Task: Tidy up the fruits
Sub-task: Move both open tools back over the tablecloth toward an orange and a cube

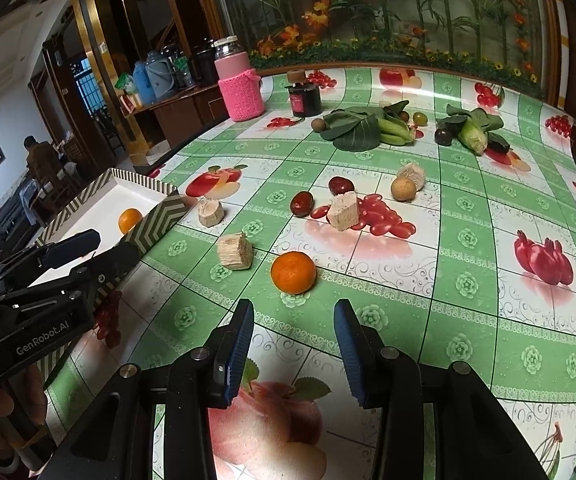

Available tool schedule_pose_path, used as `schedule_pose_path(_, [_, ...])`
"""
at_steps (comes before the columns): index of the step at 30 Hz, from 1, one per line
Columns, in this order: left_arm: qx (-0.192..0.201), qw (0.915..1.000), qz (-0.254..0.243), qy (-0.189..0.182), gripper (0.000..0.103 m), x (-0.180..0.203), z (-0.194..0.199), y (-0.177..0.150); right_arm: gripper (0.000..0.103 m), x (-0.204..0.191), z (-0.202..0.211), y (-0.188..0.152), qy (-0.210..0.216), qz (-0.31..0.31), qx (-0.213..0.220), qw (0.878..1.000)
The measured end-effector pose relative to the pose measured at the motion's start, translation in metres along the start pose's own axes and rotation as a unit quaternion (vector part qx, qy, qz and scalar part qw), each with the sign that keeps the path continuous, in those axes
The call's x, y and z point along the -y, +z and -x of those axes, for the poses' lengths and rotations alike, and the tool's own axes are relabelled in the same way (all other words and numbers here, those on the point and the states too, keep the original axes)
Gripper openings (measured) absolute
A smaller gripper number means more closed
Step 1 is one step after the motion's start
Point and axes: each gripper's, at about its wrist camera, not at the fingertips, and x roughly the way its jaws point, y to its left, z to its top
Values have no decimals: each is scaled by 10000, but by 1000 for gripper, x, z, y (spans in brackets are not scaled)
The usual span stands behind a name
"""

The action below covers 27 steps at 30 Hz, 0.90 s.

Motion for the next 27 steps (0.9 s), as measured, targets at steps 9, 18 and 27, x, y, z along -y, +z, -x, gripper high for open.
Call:
schedule_pose_path(9, [-101, 9999, 59, -5, 61, -2, -10, 0, 40, 0, -17, 6, -4, 75, -147, 9999])
schedule_pose_path(18, [-176, 9998, 110, -76, 61, -1, -20, 3, 40, 5, -34, 14, -80, 119, -330, 9994])
schedule_pose_path(27, [-301, 9993, 75, -189, 61, 7, -30, 8, 35, 0, -55, 24, 231, 356, -497, 9979])
